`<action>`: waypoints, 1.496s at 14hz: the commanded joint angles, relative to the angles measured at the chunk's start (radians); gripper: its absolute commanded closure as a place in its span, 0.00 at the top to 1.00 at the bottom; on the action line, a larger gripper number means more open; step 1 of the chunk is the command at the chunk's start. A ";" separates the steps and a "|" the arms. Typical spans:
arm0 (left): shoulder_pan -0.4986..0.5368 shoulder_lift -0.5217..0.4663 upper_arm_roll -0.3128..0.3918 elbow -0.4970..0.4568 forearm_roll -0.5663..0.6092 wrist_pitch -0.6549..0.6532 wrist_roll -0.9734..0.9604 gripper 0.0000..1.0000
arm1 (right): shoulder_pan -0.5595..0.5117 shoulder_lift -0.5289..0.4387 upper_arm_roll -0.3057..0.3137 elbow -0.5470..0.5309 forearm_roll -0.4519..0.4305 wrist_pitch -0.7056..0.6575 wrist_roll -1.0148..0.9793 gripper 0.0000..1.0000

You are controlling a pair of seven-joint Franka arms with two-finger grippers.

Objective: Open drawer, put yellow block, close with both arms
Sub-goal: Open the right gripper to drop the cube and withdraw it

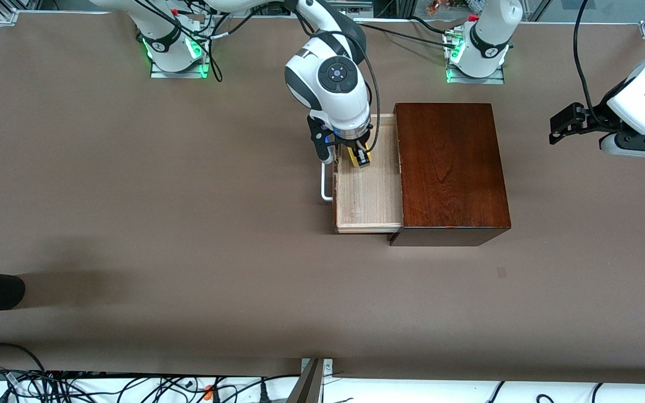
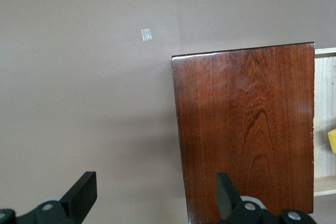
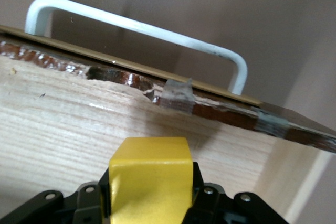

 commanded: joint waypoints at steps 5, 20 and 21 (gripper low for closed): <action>0.002 0.009 -0.002 0.015 -0.005 0.000 0.012 1.00 | 0.030 0.041 -0.018 0.025 -0.058 0.039 0.069 1.00; -0.021 0.023 -0.032 0.018 -0.005 0.000 0.009 1.00 | -0.283 -0.273 -0.028 0.026 -0.027 -0.420 -0.644 1.00; -0.021 0.023 -0.058 0.018 -0.007 -0.002 0.008 1.00 | -0.329 -0.282 -0.029 0.024 -0.003 -0.438 -0.744 1.00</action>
